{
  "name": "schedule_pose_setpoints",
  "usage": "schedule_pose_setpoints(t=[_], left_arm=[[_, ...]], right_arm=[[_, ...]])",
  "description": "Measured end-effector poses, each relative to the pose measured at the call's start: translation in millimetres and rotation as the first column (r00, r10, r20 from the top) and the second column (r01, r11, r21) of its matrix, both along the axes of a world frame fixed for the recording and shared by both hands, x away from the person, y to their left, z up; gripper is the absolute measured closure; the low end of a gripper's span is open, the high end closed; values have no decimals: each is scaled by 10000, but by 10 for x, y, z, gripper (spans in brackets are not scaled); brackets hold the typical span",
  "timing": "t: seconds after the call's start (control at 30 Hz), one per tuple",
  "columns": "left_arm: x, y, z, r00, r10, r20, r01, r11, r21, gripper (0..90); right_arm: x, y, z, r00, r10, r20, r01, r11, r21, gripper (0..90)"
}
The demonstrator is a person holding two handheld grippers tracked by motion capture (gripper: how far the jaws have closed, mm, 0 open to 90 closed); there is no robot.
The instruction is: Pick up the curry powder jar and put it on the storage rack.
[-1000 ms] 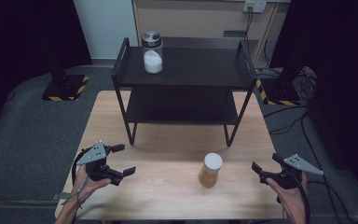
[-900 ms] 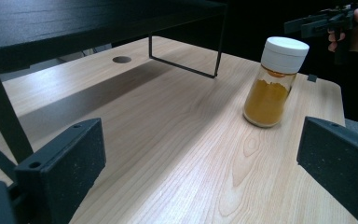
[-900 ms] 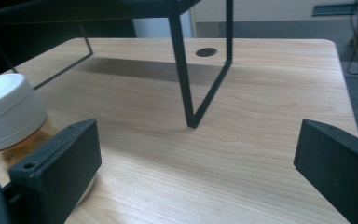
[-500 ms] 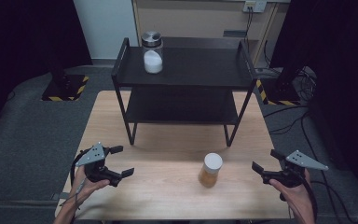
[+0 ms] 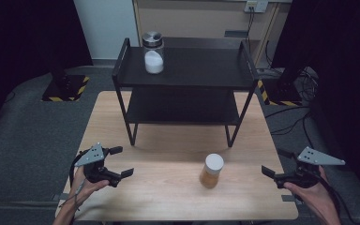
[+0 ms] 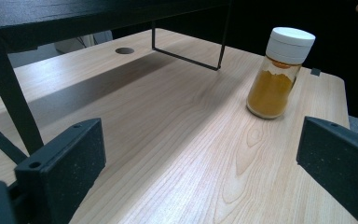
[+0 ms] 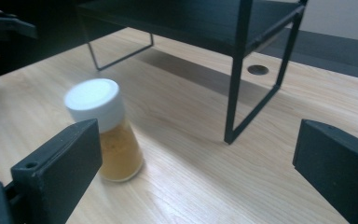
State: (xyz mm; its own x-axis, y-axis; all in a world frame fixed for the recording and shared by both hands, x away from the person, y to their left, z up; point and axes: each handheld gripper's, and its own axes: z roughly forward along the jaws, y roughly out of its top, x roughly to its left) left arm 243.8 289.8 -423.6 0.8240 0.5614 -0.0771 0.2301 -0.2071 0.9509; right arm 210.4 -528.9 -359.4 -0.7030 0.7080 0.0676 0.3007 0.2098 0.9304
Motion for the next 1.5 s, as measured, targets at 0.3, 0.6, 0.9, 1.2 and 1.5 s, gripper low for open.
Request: schedule_pose_setpoints(t=[0.3,0.6,0.9,1.2,1.5], left_arm=[[13,0,-13,10000,-37,-30,37,9999,-110,1],[19,18,-24,10000,-9,-40,8,9997,-227,2],[28,12,-24,9999,-51,-124,48,9998,-189,3],[31,-11,-21,9998,-153,-102,152,9998,-105,3],[32,-19,-15,9997,-227,-104,227,9997,34,4]], right_arm=[[107,-46,267,9962,869,47,-868,9961,-166,19],[216,93,346,9888,1491,-42,-1491,9874,-525,21],[360,335,335,9761,2148,-338,-2171,9715,-949,23],[509,561,273,9605,2717,-601,-2770,9539,-1157,29],[680,845,223,9411,3252,-928,-3357,9315,-1403,49]])
